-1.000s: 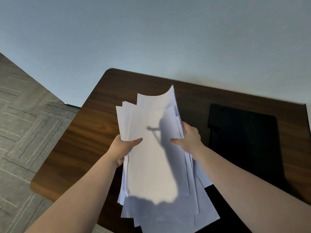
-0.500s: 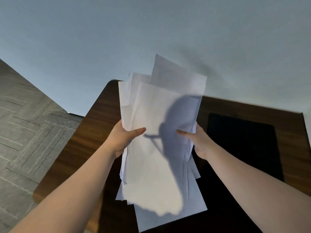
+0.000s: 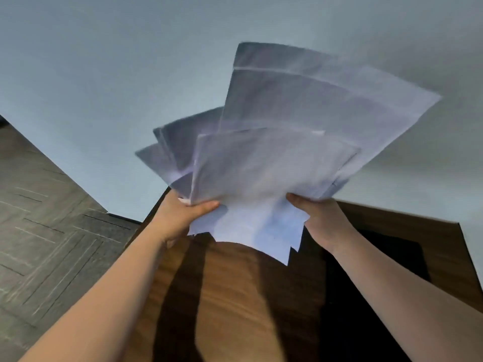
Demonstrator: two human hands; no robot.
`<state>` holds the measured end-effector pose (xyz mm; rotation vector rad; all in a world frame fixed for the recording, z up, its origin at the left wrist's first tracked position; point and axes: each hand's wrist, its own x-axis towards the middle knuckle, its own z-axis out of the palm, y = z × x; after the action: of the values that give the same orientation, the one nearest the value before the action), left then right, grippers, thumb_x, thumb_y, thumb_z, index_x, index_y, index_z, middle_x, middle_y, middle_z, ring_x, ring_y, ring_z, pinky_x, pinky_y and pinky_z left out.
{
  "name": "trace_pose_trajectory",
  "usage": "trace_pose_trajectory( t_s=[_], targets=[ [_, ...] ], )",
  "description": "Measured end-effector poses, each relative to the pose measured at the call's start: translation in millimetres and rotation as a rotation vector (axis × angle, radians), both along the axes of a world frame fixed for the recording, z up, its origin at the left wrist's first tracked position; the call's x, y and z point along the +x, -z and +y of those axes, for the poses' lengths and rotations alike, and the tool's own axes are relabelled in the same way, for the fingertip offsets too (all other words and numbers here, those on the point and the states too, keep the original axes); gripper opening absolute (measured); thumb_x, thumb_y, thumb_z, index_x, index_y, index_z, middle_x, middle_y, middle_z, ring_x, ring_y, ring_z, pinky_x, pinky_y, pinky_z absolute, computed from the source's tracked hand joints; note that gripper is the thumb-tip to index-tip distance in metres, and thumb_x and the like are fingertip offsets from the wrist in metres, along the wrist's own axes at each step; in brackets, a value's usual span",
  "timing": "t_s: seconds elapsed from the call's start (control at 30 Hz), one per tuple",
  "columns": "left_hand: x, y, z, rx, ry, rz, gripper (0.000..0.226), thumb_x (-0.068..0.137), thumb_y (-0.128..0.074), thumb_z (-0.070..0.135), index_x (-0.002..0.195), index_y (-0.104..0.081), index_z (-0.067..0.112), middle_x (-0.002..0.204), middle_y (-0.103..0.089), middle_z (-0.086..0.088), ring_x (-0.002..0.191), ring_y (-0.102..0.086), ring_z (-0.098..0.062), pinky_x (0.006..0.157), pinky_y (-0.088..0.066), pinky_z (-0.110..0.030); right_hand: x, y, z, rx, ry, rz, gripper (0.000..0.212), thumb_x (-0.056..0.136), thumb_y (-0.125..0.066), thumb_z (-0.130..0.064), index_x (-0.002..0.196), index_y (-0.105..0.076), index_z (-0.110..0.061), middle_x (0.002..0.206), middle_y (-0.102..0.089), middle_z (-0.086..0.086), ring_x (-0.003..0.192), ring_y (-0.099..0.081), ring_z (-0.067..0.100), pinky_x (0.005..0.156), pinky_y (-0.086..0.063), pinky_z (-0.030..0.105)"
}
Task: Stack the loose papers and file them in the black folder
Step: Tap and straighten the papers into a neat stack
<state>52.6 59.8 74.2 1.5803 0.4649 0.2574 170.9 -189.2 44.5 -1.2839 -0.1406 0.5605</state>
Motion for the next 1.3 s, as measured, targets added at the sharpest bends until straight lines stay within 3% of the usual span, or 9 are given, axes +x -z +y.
trace_pose_trajectory(
  t_s=[0.07,0.23,0.33,0.57,0.73,0.87,0.93,1.13,1.3],
  targets=[
    [-4,6,-8,-0.062,-0.043,0.034,0.026,0.065,-0.082,0.02,0.089,-0.073,0.016,0.08,-0.078,0.009,0.076,-0.073,0.001,0.064,-0.056,-0.013,-3,-6,4,-0.023,-0.008,-0.065,0.026,0.081,-0.07,-0.005,0.106,-0.069,-0.013,0.096,-0.077,-0.007,0.092,-0.072,0.007,0.077,-0.056,0.019],
    [-6,18,-16,-0.239,-0.18,-0.079,0.034,0.054,-0.081,0.016,0.086,-0.073,0.007,0.075,-0.079,0.001,0.069,-0.074,-0.008,0.06,-0.058,-0.018,-9,-2,12,0.027,0.004,-0.083,0.041,0.074,-0.079,-0.012,0.113,-0.068,-0.014,0.114,-0.073,0.005,0.109,-0.067,0.022,0.097,-0.049,0.042],
    [-10,27,-6,-0.134,-0.183,-0.015,0.012,0.072,-0.078,0.008,0.082,-0.075,0.014,0.076,-0.079,0.006,0.071,-0.074,-0.005,0.063,-0.059,-0.016,-7,0,13,0.013,0.038,-0.074,0.047,0.069,-0.08,-0.013,0.114,-0.067,-0.014,0.111,-0.073,0.007,0.105,-0.068,0.026,0.09,-0.053,0.042],
    [-9,29,-8,0.018,-0.091,0.016,0.027,0.074,-0.081,0.016,0.092,-0.067,0.031,0.094,-0.075,0.009,0.089,-0.071,-0.006,0.078,-0.058,-0.025,-6,0,26,-0.114,-0.013,-0.132,0.068,0.059,-0.084,-0.033,0.121,-0.057,-0.038,0.127,-0.057,-0.001,0.116,-0.057,0.02,0.098,-0.049,0.04],
    [-7,33,-5,-0.024,-0.074,0.057,0.026,0.074,-0.08,0.022,0.094,-0.066,0.031,0.098,-0.073,0.008,0.092,-0.071,-0.004,0.069,-0.056,-0.016,-2,6,23,-0.131,-0.061,-0.096,0.073,0.073,-0.08,-0.015,0.138,-0.047,-0.024,0.122,-0.06,-0.01,0.117,-0.057,0.014,0.095,-0.05,0.034],
    [-1,30,-12,-0.2,-0.044,0.003,0.052,0.05,-0.092,0.035,0.095,-0.072,0.019,0.095,-0.077,-0.001,0.09,-0.073,-0.018,0.072,-0.059,-0.028,-10,7,31,-0.058,-0.081,-0.059,0.049,0.075,-0.078,-0.014,0.122,-0.063,-0.015,0.114,-0.071,0.004,0.109,-0.066,0.021,0.096,-0.051,0.041],
    [2,30,-11,-0.267,-0.047,-0.04,0.047,0.05,-0.089,0.029,0.093,-0.074,0.017,0.094,-0.077,-0.004,0.088,-0.073,-0.021,0.07,-0.06,-0.03,-13,3,35,-0.041,-0.055,-0.021,0.044,0.072,-0.08,-0.018,0.114,-0.066,-0.015,0.111,-0.073,0.005,0.105,-0.068,0.023,0.095,-0.052,0.044],
    [-4,54,-2,-0.152,-0.06,0.051,0.083,0.031,-0.095,0.048,0.103,-0.071,0.016,0.105,-0.076,-0.005,0.104,-0.07,-0.023,0.082,-0.058,-0.03,-8,19,25,-0.118,-0.044,-0.026,0.049,0.07,-0.081,-0.023,0.115,-0.063,-0.017,0.11,-0.072,0.004,0.105,-0.066,0.023,0.097,-0.051,0.045],
    [-8,67,-5,-0.113,-0.017,0.081,0.055,0.058,-0.088,0.037,0.108,-0.069,0.024,0.109,-0.074,-0.004,0.105,-0.069,-0.02,0.093,-0.054,-0.041,-8,46,21,-0.176,-0.072,-0.063,0.063,0.067,-0.084,-0.017,0.122,-0.054,-0.025,0.116,-0.065,0.004,0.111,-0.062,0.019,0.096,-0.051,0.041]
  ],
)
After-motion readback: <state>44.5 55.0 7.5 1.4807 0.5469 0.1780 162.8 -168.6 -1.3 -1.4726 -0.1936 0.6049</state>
